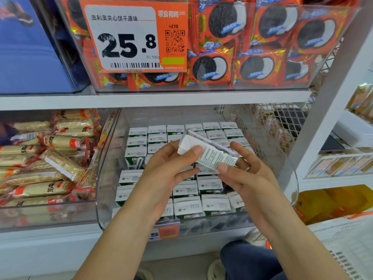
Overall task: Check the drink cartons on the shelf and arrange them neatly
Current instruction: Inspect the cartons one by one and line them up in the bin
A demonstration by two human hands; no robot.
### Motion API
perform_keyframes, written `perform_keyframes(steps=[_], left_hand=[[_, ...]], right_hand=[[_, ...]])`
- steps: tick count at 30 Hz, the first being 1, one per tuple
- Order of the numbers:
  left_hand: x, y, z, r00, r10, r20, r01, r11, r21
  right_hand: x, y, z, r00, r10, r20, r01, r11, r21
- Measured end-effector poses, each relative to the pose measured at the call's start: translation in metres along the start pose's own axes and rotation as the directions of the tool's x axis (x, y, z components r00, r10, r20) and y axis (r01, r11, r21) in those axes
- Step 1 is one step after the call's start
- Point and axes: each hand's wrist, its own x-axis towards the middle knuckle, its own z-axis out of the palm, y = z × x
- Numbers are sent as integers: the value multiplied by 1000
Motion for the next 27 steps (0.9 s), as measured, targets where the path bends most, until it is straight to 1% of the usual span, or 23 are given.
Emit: perform_keyframes(steps=[2, 5, 8, 11, 15, 17, 19, 21, 23, 27], left_hand=[[1, -1, 0, 1000, -6, 2, 6, 1000, -1], [1, -2, -2, 999, -26, 44, 26, 1000, 11], [1, -3, -6, 995, -31, 96, 19, 992, 126], [2, -5, -7, 995, -27, 95, 0, 962, 274], [2, -10, -2, 985, -40, 166, -37, 901, 433], [2, -12, 0, 981, -32, 192, -61, 887, 458], [3, -13, 1, 983, -8, 182, -84, 868, 489], [3, -15, 1, 986, 31, 163, -119, 815, 567], [3, -18, 2, 979, 81, 185, -183, 741, 646], [1, -22, 3, 958, 187, 220, -288, 630, 721]], right_hand=[[-1, -1, 0, 999, -47, -21, 46, 999, -24], [-4, 0, 1, 979, -188, -77, 180, 978, -102], [-7, 0, 2, 940, -318, -125, 294, 939, -177], [-9, -1, 1, 888, -439, -139, 395, 881, -259], [-12, -1, 2, 841, -536, -72, 492, 813, -310], [-13, -1, 2, 831, -555, -37, 518, 796, -312], [-14, -1, 3, 823, -567, 3, 536, 777, -330], [-16, 0, 4, 810, -583, 61, 560, 738, -376], [-17, 3, 6, 795, -593, 126, 584, 694, -420], [-17, 9, 9, 764, -603, 230, 623, 595, -509]])
